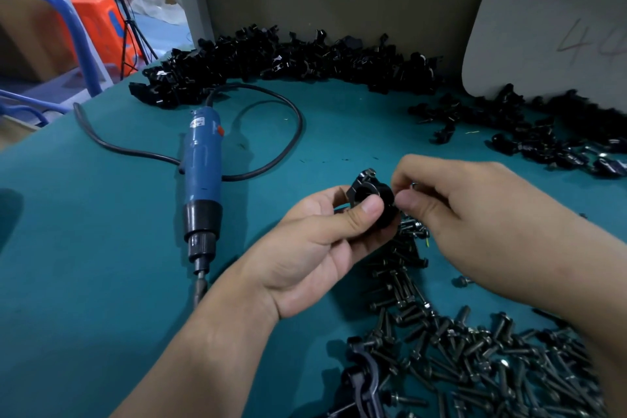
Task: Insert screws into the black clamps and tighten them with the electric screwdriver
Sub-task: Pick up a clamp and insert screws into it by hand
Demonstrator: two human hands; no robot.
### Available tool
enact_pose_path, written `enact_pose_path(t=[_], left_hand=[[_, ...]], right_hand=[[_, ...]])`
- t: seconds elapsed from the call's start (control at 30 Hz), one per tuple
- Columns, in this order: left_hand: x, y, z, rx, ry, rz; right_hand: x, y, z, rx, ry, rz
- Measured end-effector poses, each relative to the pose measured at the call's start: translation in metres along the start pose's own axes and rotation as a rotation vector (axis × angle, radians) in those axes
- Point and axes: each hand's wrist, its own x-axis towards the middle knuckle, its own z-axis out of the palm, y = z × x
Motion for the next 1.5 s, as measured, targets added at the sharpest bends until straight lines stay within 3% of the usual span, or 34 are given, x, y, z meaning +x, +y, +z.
enact_pose_path(t=[0.33, 0.63, 0.87, 1.07, 1.37, 1.5], left_hand=[[0.0, -0.003, 0.0, 0.054, -0.038, -0.016], [0.002, -0.008, 0.0, 0.099, -0.023, 0.061], [0.003, -0.01, 0.003, 0.17, 0.019, 0.104], [0.006, -0.013, 0.002, 0.149, 0.057, 0.119], [0.007, -0.008, 0.002, 0.034, 0.072, 0.099], [0.005, -0.004, 0.003, 0.005, 0.087, 0.088]], right_hand=[[0.001, -0.001, 0.007, -0.02, -0.068, 0.05], [0.002, -0.007, 0.002, 0.002, 0.053, 0.169], [0.0, -0.017, 0.003, 0.018, -0.048, 0.278], [0.004, -0.03, 0.012, 0.026, 0.048, 0.359], [0.004, -0.027, 0.025, 0.017, 0.194, 0.231], [0.002, -0.017, 0.015, 0.202, 0.155, 0.17]])
